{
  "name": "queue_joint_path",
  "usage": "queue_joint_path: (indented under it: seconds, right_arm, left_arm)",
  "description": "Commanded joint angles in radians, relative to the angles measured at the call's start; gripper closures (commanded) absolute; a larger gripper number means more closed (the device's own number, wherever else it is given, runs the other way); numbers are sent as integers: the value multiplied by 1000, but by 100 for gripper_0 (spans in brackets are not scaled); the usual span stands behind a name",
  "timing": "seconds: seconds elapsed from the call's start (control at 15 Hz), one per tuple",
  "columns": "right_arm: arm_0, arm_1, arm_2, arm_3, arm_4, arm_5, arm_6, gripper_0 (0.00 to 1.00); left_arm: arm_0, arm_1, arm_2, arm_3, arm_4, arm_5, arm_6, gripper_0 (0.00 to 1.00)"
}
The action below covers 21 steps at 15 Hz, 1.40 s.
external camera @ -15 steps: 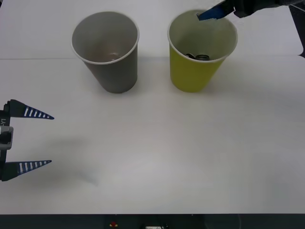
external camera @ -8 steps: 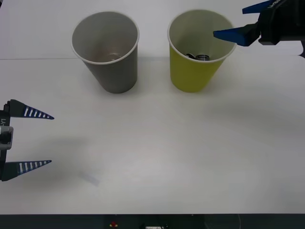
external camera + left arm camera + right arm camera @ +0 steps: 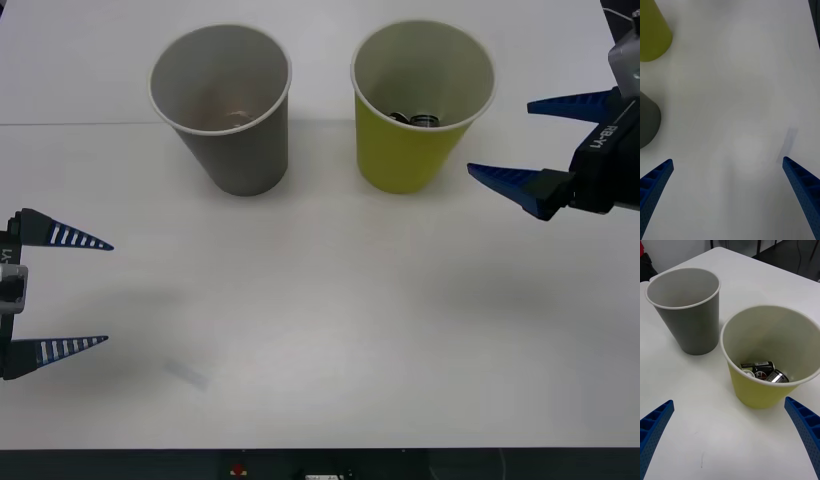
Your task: Put the can into the green bin and the plastic bottle into the gray bin
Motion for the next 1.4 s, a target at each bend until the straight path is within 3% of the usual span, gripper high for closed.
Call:
queue_joint_path:
  seconds: [0.07, 0.2, 0.47, 0.67, 0.87, 1.0, 1.4]
  right_arm:
    - [127, 2, 0, -28, -24, 66, 121, 0]
    - [204, 37, -2, -28, -47, 102, 217, 0]
    - [296, 153, 0, -28, 56, 100, 446, 0]
    - [316, 147, -14, -22, 121, 51, 544, 0]
    - [316, 144, -20, 51, 113, 49, 664, 0]
    - [316, 115, -28, 107, 72, 54, 734, 0]
    - [330, -83, 9, 262, -122, 108, 849, 0]
  left_arm:
    - [0, 0, 0, 0, 0, 0, 0, 0]
    - [0, 0, 0, 0, 0, 0, 0, 0]
    - [0, 0, 0, 0, 0, 0, 0, 0]
    - [0, 0, 0, 0, 0, 0, 0, 0]
    - [0, 0, 0, 0, 0, 0, 0, 0]
    - [0, 0, 0, 0, 0, 0, 0, 0]
    - [0, 0, 0, 0, 0, 0, 0, 0]
